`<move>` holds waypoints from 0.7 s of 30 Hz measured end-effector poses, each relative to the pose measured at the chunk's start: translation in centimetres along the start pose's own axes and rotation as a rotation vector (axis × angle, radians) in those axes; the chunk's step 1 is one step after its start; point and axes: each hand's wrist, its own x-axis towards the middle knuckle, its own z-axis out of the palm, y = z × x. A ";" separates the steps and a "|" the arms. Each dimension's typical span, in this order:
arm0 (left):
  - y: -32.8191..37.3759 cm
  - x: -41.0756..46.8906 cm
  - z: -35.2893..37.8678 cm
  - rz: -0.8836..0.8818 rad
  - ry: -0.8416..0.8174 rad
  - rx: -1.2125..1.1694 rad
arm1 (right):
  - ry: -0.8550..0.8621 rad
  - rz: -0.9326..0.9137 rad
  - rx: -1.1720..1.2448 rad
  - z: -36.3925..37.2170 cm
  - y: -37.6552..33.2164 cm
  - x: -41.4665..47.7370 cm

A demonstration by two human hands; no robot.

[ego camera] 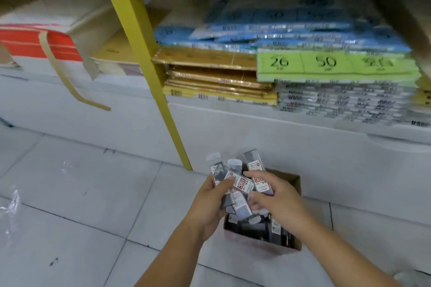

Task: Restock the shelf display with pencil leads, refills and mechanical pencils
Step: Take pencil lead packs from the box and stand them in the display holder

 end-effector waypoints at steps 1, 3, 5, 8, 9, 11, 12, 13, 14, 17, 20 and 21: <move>0.6 -0.3 0.2 0.018 0.004 -0.007 | 0.010 -0.030 -0.004 0.5 -0.8 -0.2; 2.2 -1.0 0.6 0.068 0.011 0.008 | 0.022 -0.073 -0.001 1.4 -2.7 -0.8; 4.2 -2.1 0.8 0.114 0.013 0.033 | 0.020 -0.100 -0.010 1.9 -5.1 -1.5; 7.7 -4.0 0.9 0.166 0.039 0.092 | -0.065 -0.076 -0.059 1.4 -9.3 -2.7; 9.0 -4.8 0.9 0.187 0.052 0.109 | -0.083 -0.067 -0.079 1.1 -10.7 -3.1; 11.9 -6.4 1.4 0.241 0.064 0.144 | -0.088 -0.061 -0.063 0.3 -13.7 -3.8; 13.6 -7.3 1.8 0.275 0.066 0.163 | -0.080 -0.066 -0.040 -0.2 -15.1 -4.2; 15.1 -8.2 2.2 0.309 0.067 0.181 | -0.070 -0.082 -0.039 -0.7 -16.6 -4.6; 16.6 -9.1 2.7 0.340 0.068 0.197 | -0.058 -0.106 -0.070 -1.2 -18.0 -5.2; 20.2 -11.7 4.0 0.433 0.063 0.236 | -0.004 -0.211 -0.141 -2.5 -21.7 -6.8; 22.9 -13.8 4.7 0.511 0.062 0.242 | 0.104 -0.323 -0.076 -3.6 -25.1 -8.2; 23.5 -14.4 4.9 0.531 0.060 0.238 | 0.116 -0.334 -0.086 -3.9 -26.1 -8.6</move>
